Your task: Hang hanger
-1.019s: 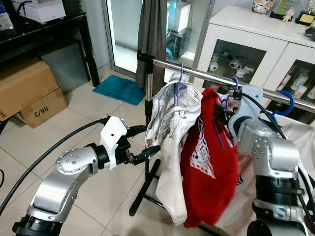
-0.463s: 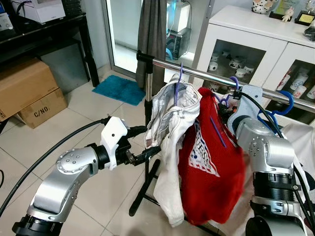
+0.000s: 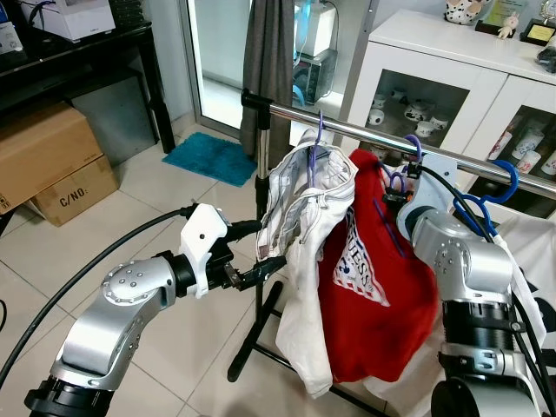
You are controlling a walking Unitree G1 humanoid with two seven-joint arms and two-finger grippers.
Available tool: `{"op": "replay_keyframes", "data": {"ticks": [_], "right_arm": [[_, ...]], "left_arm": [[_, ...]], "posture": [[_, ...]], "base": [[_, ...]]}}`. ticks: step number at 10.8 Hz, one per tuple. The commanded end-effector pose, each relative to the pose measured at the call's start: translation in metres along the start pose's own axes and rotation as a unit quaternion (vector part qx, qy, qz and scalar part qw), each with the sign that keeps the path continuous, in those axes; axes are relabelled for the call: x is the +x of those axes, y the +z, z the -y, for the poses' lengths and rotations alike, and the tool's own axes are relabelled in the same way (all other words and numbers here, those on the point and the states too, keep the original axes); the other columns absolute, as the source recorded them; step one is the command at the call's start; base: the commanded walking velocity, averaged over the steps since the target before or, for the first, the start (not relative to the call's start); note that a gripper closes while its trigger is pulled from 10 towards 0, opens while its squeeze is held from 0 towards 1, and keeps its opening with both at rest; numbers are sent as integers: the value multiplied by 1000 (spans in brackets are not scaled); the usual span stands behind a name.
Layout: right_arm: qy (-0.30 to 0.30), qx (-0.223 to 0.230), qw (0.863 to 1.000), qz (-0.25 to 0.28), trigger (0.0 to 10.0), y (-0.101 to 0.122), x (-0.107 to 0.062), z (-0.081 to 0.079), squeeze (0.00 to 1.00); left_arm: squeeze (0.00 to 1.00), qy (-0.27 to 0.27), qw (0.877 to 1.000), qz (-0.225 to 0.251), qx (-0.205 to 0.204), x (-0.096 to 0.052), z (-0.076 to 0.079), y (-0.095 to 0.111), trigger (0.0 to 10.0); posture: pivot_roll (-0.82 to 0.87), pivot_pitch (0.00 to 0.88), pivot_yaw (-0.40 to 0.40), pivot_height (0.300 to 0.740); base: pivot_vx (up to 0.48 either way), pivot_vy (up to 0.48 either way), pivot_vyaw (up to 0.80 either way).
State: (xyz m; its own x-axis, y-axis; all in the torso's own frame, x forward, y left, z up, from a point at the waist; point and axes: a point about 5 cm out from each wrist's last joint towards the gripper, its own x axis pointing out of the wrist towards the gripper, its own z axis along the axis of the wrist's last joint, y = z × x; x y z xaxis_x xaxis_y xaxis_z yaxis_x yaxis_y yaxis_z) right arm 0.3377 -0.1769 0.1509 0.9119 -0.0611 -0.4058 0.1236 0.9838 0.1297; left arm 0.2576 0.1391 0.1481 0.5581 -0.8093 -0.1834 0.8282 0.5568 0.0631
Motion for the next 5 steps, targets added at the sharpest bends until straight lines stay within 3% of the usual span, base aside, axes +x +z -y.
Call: {"op": "replay_keyframes", "data": {"ticks": [1,5], "right_arm": [[2,0,1000,21,0,11,1,1,0],[11,-6,999,30,0,15,1,-2,0]], "left_arm": [[0,-5,1000,-1,10,2,0,2,10000],[0,-3,1000,0,15,6,-2,1,10000]], "posture": [[-120,0,-63,740],[-130,0,-66,740]], "base": [[0,0,0],[0,0,0]]}}
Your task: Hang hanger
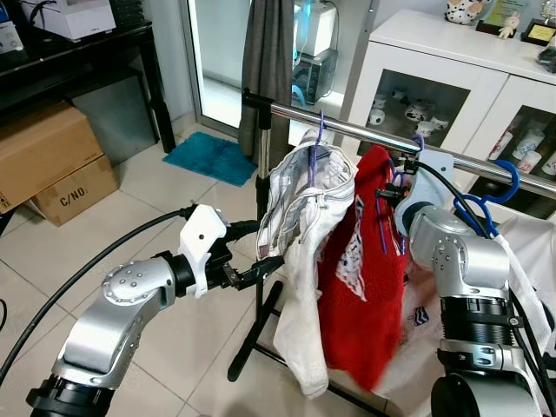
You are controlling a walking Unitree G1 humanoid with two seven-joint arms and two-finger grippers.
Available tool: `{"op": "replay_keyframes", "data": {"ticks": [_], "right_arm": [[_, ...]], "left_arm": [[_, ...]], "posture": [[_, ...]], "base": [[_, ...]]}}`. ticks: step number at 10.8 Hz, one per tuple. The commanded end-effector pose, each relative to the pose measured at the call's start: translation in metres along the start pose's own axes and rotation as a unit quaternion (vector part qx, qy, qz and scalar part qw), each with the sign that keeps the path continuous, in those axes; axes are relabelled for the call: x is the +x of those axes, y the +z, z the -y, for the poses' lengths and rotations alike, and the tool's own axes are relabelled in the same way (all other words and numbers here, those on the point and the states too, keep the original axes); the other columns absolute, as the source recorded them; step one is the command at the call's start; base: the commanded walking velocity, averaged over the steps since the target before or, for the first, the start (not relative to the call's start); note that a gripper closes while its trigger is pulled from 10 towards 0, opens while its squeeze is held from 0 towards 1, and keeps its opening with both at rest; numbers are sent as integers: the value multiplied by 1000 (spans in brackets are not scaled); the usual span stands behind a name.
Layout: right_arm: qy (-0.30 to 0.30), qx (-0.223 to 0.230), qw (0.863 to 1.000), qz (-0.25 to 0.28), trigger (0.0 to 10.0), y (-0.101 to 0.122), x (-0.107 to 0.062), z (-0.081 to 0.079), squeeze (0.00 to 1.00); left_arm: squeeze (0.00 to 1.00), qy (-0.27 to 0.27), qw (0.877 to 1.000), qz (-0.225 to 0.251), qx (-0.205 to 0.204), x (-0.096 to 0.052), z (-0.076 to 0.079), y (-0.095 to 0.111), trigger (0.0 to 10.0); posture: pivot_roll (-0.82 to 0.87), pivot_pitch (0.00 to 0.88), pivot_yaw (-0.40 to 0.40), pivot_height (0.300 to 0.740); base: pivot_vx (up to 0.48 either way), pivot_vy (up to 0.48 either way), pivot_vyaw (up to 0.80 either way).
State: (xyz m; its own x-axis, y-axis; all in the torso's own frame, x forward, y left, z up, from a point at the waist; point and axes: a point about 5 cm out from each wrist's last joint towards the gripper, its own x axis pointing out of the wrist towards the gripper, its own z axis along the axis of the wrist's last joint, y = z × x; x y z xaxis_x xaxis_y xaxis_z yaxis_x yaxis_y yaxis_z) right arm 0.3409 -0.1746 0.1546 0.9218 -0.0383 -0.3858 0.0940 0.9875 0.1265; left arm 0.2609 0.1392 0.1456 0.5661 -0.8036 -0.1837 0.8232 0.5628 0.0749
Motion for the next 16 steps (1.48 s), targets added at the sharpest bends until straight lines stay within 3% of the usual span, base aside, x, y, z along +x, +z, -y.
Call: {"op": "replay_keyframes", "data": {"ticks": [1,4,6,8,11,16], "right_arm": [[4,-1,1000,22,0,10,-1,0,0],[12,-7,999,39,0,11,-10,0,0],[10,-36,998,55,0,17,-25,4,0],[36,-67,996,46,0,2,-43,0,0],[59,-63,996,27,0,-27,-52,-8,0],[54,-56,997,11,0,-43,-52,-5,0]], "left_arm": [[0,-4,1000,4,9,4,1,3,10000],[0,28,999,1,16,0,-1,-1,10000],[0,122,992,-14,24,-4,-14,-6,10000],[0,187,982,-3,18,-11,-21,-12,10000],[0,195,981,6,-2,-4,-16,-14,10000],[0,180,984,-5,-11,-2,-10,-17,10000]], "posture": [[-125,0,-79,740],[-117,0,-81,740],[-123,0,-65,740],[-138,0,-52,740],[-140,0,-52,740],[-140,0,-56,740]], "base": [[0,0,0],[0,0,0],[0,0,0],[0,0,0],[0,0,0],[-103,0,0]]}}
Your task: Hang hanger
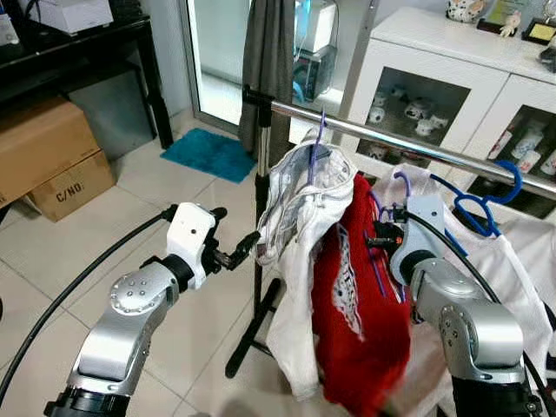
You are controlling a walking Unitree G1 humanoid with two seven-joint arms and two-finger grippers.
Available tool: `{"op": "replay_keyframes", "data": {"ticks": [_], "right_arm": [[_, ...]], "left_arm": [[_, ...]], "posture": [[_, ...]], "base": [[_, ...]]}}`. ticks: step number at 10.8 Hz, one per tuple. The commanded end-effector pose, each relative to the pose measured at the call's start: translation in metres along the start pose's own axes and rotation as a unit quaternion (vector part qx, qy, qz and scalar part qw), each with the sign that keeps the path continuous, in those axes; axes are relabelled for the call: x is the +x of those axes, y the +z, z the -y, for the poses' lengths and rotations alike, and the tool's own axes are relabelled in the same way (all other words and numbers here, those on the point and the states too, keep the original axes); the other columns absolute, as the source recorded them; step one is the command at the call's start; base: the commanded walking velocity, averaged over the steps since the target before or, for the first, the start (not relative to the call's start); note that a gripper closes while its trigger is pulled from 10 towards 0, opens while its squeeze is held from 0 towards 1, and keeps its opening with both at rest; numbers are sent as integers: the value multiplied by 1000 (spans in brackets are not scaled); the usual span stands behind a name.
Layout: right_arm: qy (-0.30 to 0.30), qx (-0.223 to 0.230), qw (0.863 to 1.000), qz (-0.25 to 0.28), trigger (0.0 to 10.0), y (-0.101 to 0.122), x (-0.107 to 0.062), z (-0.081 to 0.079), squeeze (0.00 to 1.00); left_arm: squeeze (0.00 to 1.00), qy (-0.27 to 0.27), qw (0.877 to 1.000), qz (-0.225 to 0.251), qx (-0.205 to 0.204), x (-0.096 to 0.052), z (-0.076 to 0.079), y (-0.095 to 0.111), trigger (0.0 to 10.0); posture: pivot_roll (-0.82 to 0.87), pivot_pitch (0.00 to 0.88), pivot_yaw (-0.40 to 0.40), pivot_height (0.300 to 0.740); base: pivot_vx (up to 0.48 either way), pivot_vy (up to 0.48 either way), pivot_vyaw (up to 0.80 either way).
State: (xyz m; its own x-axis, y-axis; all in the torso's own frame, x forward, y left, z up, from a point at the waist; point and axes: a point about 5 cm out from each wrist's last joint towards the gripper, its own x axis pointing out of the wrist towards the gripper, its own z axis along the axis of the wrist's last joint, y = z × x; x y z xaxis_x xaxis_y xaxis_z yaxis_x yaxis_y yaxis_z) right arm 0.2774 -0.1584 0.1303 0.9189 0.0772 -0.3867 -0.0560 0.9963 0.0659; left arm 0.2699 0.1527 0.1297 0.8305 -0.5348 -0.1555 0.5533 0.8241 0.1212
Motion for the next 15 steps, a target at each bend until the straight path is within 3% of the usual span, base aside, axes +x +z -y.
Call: {"op": "replay_keyframes", "data": {"ticks": [1,14,15], "right_arm": [[-3,2,1000,18,0,4,-3,1,0],[0,-1,1000,19,0,4,0,-3,0],[25,-7,999,22,0,3,-1,-6,0]], "left_arm": [[0,-11,1000,-3,0,0,4,0,10000],[0,-25,1000,-8,4,1,3,4,10000],[0,-21,1000,-10,12,3,1,7,10000]], "posture": [[-139,0,-57,740],[-136,0,-58,740],[-133,0,-63,740]], "base": [[-277,0,0],[-272,0,0],[0,0,0]]}}
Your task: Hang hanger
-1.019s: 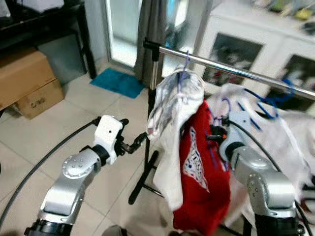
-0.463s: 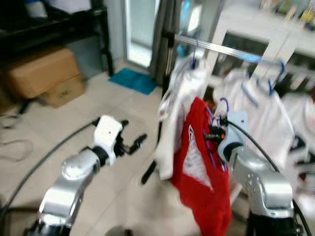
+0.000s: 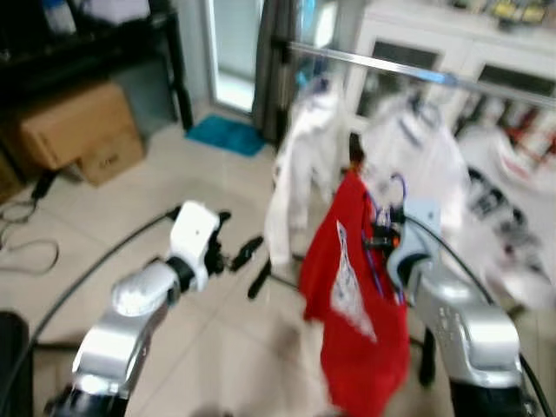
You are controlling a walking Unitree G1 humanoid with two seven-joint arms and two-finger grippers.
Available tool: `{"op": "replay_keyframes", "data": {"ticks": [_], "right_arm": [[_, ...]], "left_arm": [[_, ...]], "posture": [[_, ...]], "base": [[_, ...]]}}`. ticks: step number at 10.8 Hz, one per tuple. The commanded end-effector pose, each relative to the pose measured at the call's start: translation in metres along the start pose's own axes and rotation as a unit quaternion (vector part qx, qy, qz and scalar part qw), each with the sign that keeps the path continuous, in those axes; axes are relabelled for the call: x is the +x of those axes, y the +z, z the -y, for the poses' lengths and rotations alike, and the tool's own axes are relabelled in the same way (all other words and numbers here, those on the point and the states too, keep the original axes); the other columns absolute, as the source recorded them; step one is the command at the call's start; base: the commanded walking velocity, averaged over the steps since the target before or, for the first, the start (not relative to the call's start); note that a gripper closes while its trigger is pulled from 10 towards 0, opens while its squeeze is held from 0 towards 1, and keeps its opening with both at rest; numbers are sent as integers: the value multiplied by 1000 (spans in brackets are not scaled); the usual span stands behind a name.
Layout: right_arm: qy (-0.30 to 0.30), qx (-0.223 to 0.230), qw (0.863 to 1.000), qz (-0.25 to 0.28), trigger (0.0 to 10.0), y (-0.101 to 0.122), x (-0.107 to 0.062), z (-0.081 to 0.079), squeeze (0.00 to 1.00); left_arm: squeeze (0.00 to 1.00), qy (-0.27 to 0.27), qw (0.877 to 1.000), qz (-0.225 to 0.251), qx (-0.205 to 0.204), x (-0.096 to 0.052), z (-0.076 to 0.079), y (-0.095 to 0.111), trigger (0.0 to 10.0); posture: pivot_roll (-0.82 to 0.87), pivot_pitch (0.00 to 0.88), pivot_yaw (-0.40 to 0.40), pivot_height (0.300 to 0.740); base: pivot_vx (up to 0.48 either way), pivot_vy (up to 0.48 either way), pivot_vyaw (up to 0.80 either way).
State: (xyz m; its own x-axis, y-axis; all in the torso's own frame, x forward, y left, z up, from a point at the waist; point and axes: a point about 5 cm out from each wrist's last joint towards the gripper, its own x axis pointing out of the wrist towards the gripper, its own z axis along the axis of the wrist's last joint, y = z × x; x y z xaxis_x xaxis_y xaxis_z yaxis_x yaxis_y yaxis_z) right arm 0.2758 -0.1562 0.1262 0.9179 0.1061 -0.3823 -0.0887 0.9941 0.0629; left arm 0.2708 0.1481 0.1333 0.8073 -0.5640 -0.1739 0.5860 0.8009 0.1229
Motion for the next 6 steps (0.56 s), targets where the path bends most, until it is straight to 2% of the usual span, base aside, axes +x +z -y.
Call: {"op": "replay_keyframes", "data": {"ticks": [1,2,3,5,6], "right_arm": [[30,-3,999,26,0,9,-2,-8,0],[72,-19,997,36,0,13,-3,-16,0],[97,-21,994,45,0,17,-3,-22,0],[161,-24,984,72,0,29,-7,-38,0],[177,-25,981,78,0,31,-9,-41,0]], "left_arm": [[0,1,1000,-3,8,1,-4,3,10000],[1000,-4,1000,17,9,4,-7,9,10000],[1000,-6,999,16,36,8,-9,11,10000],[1000,5,999,36,38,21,-12,21,10000],[1000,8,998,51,40,24,-12,26,10000]], "posture": [[-134,0,-63,740],[-136,0,-64,740],[-137,0,-64,740],[-144,0,-62,740],[-146,0,-62,740]], "base": [[0,0,0],[0,0,0],[0,0,0],[0,0,0],[0,0,0]]}}
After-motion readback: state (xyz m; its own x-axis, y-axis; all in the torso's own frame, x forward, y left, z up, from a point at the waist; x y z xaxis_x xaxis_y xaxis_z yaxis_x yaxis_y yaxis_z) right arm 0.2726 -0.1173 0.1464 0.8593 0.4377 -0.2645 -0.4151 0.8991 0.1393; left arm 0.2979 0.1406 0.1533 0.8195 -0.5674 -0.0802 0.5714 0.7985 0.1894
